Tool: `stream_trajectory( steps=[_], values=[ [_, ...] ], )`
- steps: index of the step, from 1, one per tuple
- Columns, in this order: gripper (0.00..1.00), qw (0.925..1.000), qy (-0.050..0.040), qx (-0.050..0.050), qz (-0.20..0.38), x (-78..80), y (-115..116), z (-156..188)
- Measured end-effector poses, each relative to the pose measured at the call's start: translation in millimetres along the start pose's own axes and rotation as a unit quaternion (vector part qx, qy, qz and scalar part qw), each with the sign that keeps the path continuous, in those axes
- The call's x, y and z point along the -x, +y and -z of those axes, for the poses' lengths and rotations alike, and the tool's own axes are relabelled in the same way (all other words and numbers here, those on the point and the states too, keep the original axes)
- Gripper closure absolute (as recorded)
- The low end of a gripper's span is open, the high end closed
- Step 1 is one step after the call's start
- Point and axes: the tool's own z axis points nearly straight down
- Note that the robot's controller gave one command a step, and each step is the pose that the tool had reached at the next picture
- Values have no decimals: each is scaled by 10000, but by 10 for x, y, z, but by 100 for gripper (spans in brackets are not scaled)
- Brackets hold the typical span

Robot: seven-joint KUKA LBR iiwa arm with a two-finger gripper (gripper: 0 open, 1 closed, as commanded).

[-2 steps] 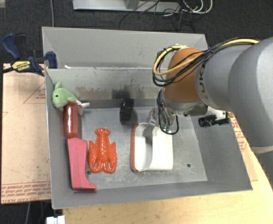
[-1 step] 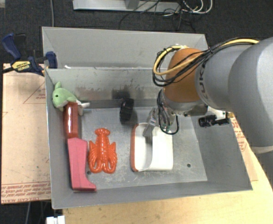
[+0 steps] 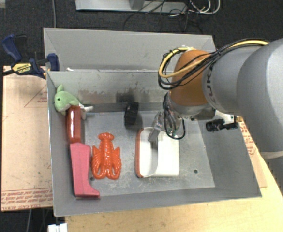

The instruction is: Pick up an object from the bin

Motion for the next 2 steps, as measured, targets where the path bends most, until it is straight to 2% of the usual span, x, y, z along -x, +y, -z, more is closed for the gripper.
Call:
stream_trajectory(
  steps=[1, 2],
  values=[
    [100, 10000, 0, 0, 0, 0, 0, 0],
    [100, 9788, -10, 5, -2046, 52, -195, -3]
  ],
)
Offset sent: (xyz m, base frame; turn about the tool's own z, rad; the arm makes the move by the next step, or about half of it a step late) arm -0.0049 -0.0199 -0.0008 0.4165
